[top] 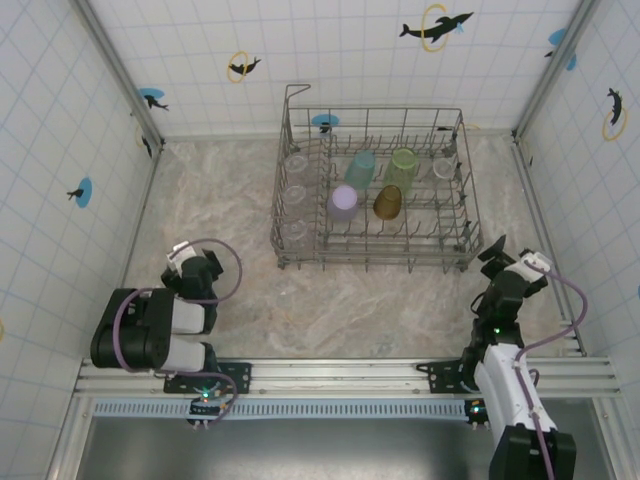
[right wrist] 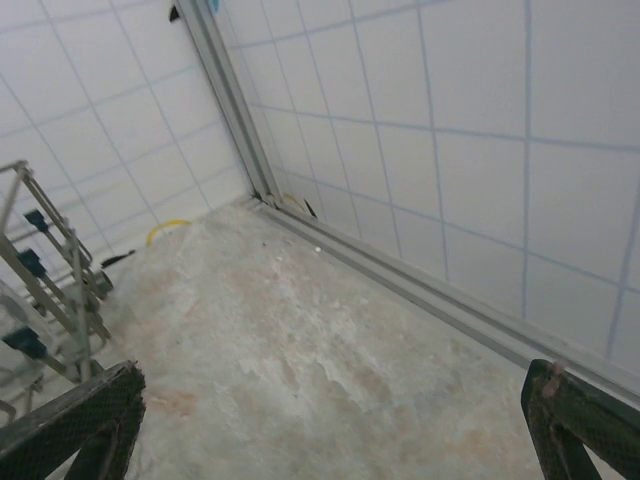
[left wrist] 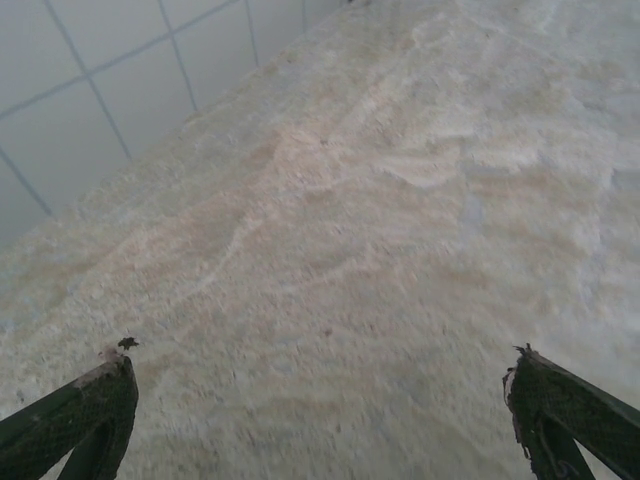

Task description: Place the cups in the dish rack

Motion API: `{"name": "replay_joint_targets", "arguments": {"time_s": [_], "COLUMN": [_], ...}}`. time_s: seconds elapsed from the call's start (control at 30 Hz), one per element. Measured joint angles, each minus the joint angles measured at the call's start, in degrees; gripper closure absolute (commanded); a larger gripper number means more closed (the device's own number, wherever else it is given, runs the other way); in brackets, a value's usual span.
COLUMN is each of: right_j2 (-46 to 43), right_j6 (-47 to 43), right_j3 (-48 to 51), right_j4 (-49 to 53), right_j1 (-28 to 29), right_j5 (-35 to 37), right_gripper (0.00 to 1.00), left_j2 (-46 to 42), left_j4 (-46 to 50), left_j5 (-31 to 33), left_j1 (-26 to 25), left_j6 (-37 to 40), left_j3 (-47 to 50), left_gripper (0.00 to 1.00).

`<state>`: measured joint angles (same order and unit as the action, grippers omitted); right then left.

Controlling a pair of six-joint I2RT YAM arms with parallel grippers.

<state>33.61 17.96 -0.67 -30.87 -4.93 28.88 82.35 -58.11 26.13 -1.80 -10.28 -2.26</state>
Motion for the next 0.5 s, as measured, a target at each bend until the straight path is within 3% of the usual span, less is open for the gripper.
{"name": "replay_joint_targets", "arguments": {"time_s": [0.23, 0.5], "right_j2": [10.3, 27.8], "right_j6": [-0.9, -3.1], "right_j3": [0.0, 0.0], "right_j4": [-11.3, -32.2], "right_j1": [3.7, 8.6], "right_j5": [4.8, 5.6], "right_gripper": [0.0, 0.0], "left_j2": [4.2, 4.3], "left_j4": [-11.3, -14.5], "left_j5": [-9.2, -12.4], "left_j1": [1.2, 1.2], "left_j6": [3.3, 4.3], "left_j3": [1.8, 1.9], "left_gripper": [0.03, 0.02]}}
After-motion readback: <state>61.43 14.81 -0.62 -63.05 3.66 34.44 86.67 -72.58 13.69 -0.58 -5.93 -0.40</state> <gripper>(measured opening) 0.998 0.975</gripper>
